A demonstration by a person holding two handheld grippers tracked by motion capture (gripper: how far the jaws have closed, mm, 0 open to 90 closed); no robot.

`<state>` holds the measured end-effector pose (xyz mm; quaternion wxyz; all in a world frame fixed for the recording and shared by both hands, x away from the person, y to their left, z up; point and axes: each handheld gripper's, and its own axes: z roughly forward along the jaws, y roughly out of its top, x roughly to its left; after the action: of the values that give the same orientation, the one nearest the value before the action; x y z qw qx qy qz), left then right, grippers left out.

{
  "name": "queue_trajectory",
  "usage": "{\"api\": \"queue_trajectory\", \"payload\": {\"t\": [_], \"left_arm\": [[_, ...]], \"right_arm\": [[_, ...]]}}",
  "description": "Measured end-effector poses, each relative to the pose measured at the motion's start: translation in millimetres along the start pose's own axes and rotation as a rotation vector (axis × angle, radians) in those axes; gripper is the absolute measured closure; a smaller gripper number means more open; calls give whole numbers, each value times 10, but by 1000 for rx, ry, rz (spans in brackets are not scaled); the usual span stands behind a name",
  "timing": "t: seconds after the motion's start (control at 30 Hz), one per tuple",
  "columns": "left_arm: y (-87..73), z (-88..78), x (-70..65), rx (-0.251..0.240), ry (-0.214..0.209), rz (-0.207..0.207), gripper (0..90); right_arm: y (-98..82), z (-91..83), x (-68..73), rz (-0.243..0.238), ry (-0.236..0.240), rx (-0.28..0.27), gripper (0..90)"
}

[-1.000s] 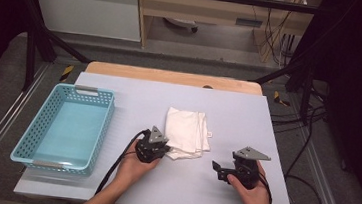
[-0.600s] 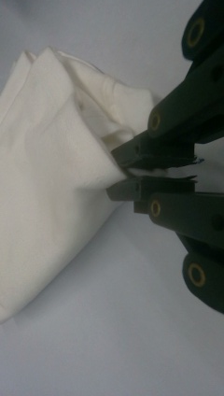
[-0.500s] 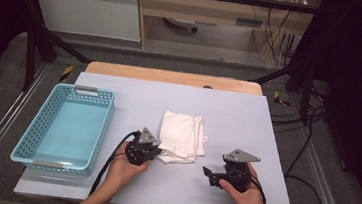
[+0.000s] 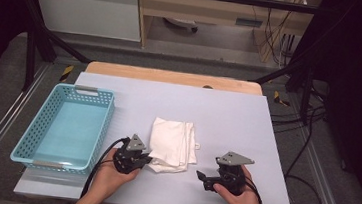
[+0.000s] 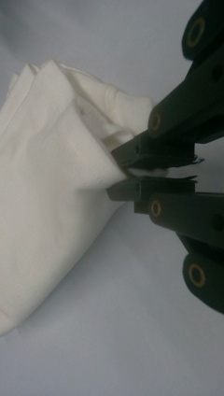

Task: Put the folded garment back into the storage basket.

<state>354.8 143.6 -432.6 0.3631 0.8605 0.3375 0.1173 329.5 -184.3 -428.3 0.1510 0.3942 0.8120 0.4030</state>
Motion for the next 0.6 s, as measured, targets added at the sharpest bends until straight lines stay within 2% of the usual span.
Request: {"api": "queue_trajectory", "payload": {"t": [0.03, 0.13, 0.17, 0.33, 0.43, 0.6], "left_arm": [[-26, -58, -12, 4, -18, -22, 840], [-65, -130, -40, 16, -19, -7, 840], [-113, -195, -53, 27, 2, 8, 840], [-184, -296, -23, 28, 26, 3, 839], [-198, -323, -28, 25, 19, -7, 838], [-208, -314, -78, 33, 43, 16, 836]], "right_arm": [[-1, 13, 20, -4, 2, 3, 160], [8, 20, 39, -10, 12, 9, 159], [9, 30, 63, -17, 25, 14, 160], [8, 63, 109, -33, 44, 29, 156], [11, 89, 144, -39, 57, 37, 156], [11, 117, 191, -37, 84, 52, 179]]}}
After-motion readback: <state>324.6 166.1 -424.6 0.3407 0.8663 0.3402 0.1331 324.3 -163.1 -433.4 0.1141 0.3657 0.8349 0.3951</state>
